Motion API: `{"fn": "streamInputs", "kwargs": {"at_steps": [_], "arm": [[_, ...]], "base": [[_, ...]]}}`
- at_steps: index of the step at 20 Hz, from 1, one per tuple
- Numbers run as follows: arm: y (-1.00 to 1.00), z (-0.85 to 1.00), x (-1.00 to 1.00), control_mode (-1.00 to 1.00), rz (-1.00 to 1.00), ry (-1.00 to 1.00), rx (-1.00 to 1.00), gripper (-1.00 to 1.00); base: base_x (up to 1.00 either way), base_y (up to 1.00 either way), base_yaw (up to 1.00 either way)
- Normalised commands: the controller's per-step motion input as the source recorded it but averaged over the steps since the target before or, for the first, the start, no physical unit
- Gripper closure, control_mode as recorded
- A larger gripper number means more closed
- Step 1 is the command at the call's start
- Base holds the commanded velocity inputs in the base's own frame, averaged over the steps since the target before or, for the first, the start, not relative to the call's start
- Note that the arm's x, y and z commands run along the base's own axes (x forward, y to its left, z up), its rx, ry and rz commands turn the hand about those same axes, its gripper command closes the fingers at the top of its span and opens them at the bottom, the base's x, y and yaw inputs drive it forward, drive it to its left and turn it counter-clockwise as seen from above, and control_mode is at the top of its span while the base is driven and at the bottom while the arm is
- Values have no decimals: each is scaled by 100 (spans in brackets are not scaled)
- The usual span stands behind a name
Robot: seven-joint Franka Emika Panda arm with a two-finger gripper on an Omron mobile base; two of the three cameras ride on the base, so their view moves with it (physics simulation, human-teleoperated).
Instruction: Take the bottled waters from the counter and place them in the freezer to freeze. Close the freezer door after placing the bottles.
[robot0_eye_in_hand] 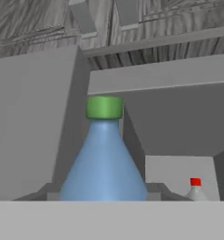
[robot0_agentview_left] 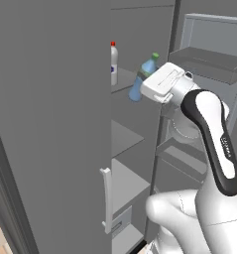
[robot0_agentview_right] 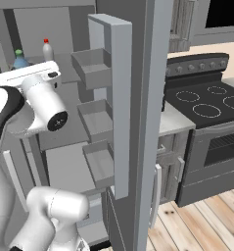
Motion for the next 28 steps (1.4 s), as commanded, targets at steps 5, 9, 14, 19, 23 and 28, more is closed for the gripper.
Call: {"fn": "streamInputs", "kwargs": {"at_steps": [5, 9, 14, 19, 23, 28], "arm": [[-5, 0, 26, -100, 0, 18, 0, 100], [0, 0, 7, -100, 0, 18, -3, 100], [11, 0, 0, -100, 0, 0, -16, 100], [10, 3, 0, -100, 0, -6, -23, 100], [0, 1, 10, -100, 0, -2, -7, 100], [0, 0, 43, -100, -2, 0, 0, 100]], "base": [[0, 0, 0], [0, 0, 0], [0, 0, 0], [0, 0, 0], [0, 0, 0], [0, 0, 0]]}}
